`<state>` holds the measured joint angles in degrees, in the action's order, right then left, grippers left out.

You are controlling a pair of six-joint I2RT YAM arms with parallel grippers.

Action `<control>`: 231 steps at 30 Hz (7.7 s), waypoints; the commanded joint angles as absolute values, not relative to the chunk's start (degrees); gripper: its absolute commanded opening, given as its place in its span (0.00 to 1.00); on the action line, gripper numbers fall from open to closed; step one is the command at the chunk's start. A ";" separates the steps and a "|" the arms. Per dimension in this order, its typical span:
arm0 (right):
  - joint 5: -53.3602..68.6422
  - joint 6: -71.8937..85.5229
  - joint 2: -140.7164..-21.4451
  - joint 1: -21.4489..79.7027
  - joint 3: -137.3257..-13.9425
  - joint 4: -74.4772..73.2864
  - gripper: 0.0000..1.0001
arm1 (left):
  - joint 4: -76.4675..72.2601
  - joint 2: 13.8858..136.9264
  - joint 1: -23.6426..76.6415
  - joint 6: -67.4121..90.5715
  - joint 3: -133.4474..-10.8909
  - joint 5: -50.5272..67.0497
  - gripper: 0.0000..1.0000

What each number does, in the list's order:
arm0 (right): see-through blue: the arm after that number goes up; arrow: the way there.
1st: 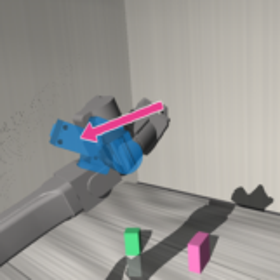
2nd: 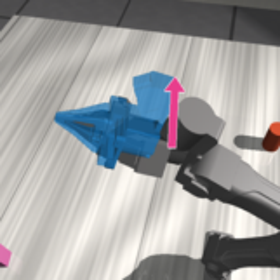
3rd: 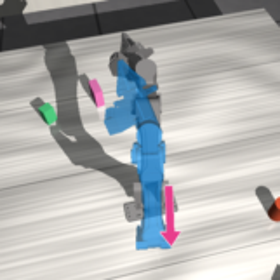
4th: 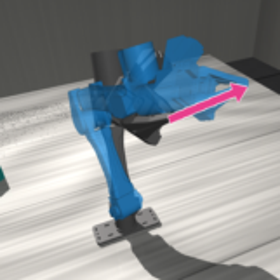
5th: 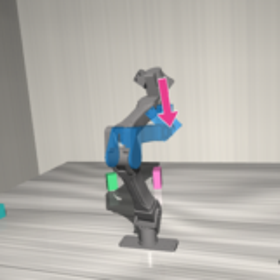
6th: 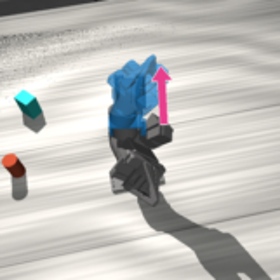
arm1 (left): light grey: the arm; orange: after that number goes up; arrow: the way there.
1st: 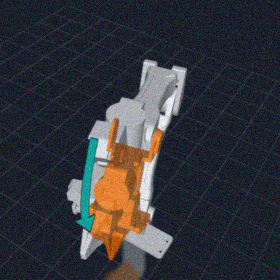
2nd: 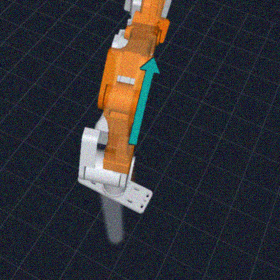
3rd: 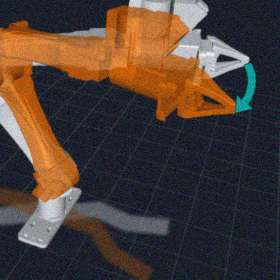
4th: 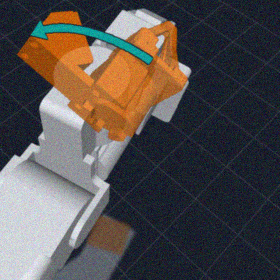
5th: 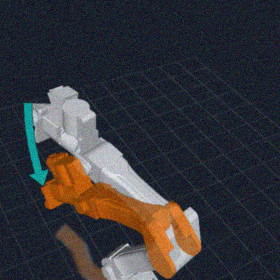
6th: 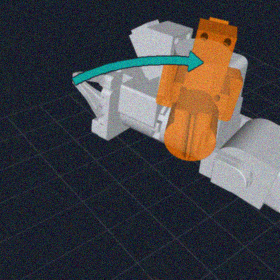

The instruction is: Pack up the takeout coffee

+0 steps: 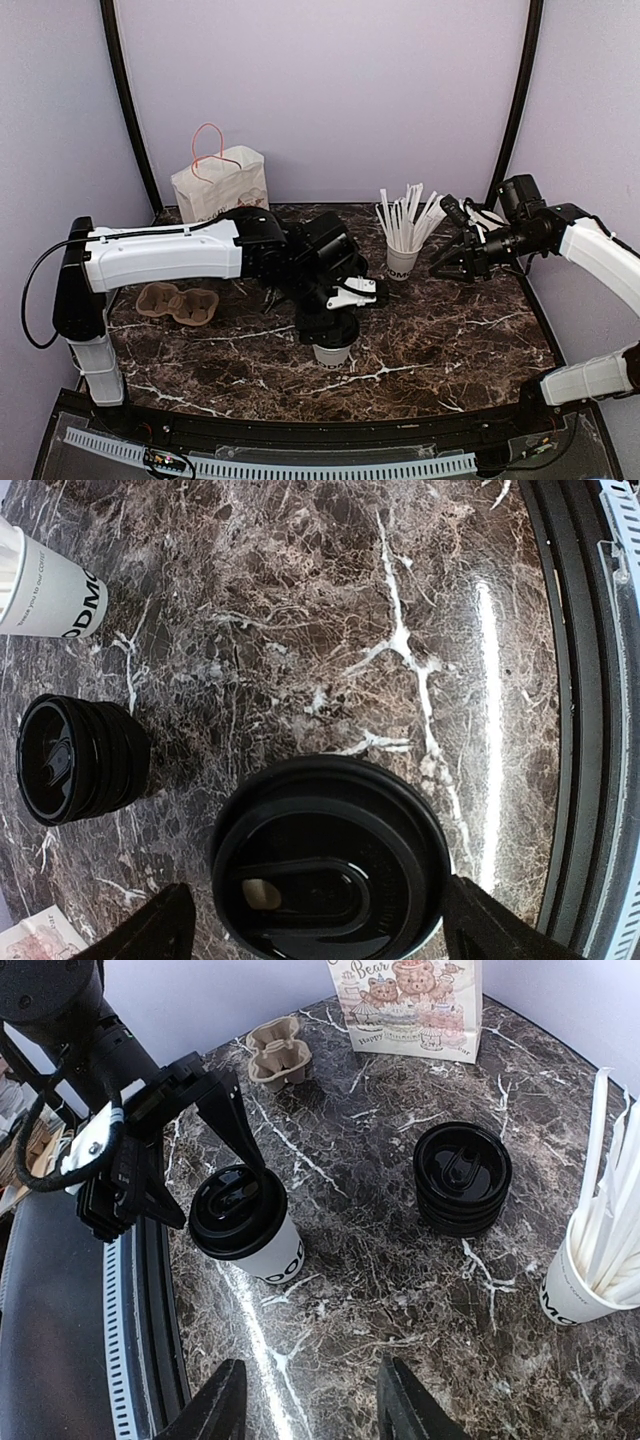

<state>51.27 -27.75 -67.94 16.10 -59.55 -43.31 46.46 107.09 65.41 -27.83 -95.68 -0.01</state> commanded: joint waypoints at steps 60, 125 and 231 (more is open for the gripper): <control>15.50 -36.52 -103.64 57.87 -89.94 -52.84 0.78 | -27.35 77.41 44.96 13.34 -36.81 -0.61 0.90; 14.94 -35.22 -106.47 59.09 -92.55 -56.23 0.66 | -26.84 78.74 45.00 12.57 -37.44 2.02 0.89; 54.87 -3.36 -106.68 37.34 -69.60 -37.98 0.33 | -12.72 97.22 53.42 24.14 -49.46 22.49 0.74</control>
